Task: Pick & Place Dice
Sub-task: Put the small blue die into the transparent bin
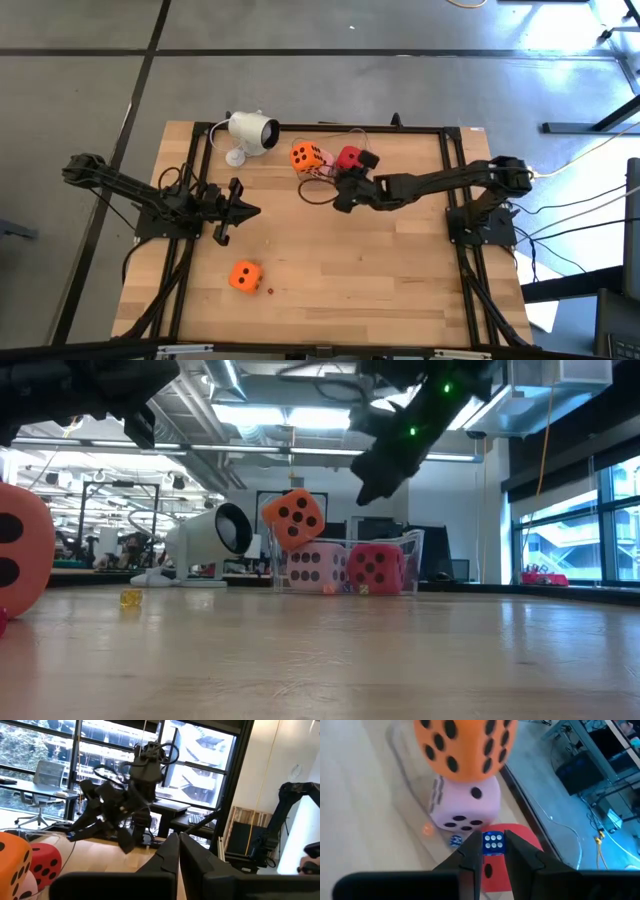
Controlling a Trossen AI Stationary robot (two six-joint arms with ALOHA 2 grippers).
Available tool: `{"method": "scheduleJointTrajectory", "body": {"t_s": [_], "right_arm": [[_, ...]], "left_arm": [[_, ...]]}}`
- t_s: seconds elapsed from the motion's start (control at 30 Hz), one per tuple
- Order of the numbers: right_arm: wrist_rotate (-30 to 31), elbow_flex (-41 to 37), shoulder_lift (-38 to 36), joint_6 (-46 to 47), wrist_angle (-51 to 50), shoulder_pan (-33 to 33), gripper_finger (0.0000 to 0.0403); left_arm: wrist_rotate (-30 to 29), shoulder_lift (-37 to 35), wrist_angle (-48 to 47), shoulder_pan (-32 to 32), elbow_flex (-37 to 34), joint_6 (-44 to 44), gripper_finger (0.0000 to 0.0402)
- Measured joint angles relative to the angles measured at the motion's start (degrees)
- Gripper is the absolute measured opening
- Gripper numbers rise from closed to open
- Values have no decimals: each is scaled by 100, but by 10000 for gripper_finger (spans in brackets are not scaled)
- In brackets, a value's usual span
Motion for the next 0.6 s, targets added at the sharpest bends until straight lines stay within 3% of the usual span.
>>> {"method": "scheduleJointTrajectory", "body": {"t_s": [0.33, 0.6], "right_arm": [[457, -276, 149, 19, 313, -321, 65], [-108, -282, 644, -940, 779, -537, 65]], "left_arm": [[0, 0, 0, 0, 0, 0, 13], [0, 1, -2, 0, 0, 1, 8]]}}
